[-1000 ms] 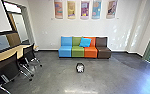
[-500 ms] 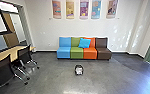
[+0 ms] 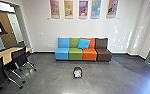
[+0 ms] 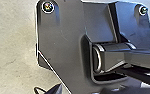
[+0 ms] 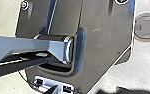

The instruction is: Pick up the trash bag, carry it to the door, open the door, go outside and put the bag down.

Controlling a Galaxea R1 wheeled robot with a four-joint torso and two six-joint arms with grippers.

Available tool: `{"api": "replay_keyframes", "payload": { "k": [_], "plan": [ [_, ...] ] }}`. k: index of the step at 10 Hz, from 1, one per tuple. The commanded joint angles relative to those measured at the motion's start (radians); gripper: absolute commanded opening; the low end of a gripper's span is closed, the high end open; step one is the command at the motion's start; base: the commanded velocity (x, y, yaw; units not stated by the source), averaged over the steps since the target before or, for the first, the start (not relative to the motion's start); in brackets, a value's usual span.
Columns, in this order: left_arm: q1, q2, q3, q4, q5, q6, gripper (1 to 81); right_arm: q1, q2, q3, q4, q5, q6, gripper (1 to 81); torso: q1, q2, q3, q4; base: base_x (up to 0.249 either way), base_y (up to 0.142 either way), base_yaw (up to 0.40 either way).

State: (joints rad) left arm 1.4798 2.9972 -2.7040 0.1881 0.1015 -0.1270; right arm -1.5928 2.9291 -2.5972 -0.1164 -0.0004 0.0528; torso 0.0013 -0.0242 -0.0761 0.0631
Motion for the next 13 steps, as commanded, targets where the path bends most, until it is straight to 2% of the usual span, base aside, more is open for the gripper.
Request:
{"api": "replay_keyframes", "payload": {
  "k": [1, 13],
  "plan": [
    [-0.046, -0.003, 0.001, 0.005, 0.058, 0.007, 81.1, 0.038, -0.006, 0.003, -0.003, -0.062, -0.002, 81.1, 0.000, 0.000, 0.000, 0.000, 0.240, -0.068, 0.000],
    [-0.045, -0.001, 0.001, -0.001, 0.058, 0.007, 81.1, 0.038, -0.006, 0.003, -0.002, -0.058, -0.002, 81.1, 0.000, 0.000, 0.000, 0.000, 0.208, 0.000, 0.000]
  ]
}}
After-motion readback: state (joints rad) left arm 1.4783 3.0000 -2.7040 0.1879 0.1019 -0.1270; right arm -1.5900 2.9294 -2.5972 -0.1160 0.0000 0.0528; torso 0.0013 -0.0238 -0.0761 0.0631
